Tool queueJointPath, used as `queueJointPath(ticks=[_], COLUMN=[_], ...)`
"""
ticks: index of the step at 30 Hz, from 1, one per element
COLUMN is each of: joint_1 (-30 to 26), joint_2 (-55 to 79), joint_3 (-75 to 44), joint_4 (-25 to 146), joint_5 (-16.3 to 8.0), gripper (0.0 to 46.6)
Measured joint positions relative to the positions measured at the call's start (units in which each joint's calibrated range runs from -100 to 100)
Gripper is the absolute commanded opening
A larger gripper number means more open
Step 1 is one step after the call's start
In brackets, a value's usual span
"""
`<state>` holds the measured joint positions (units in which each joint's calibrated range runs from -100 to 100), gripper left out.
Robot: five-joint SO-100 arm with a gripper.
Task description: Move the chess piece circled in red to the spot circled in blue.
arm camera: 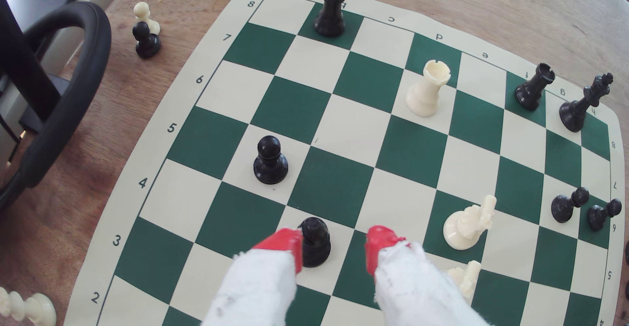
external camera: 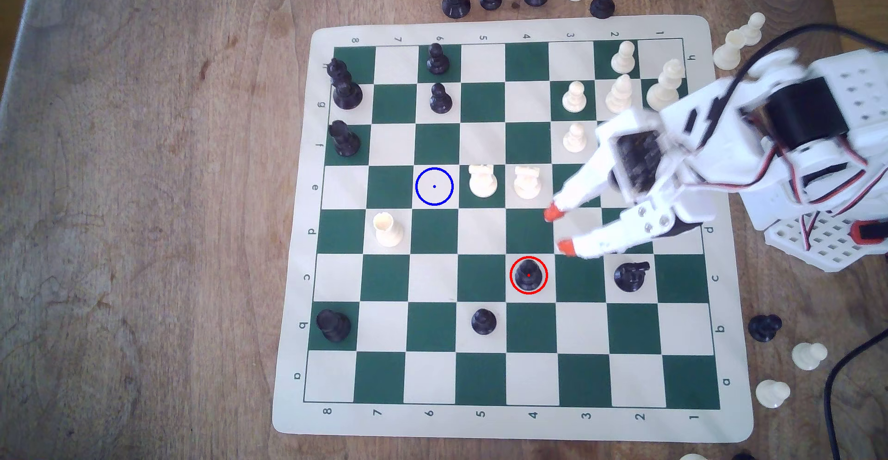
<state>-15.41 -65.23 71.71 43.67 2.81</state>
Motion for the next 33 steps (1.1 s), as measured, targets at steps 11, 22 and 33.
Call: queueJointPath(ticks=[11,22,33], joint_1=[-0.96,-0.96,0.44], joint_2=[17.18,31.34,43.49], joint_3=[-5.69,-14.1,-20.97], joint_4=[0.56,0.56,-2.55], joint_5=[1.71,1.71,1.07], gripper=[15.0,15.1,13.9])
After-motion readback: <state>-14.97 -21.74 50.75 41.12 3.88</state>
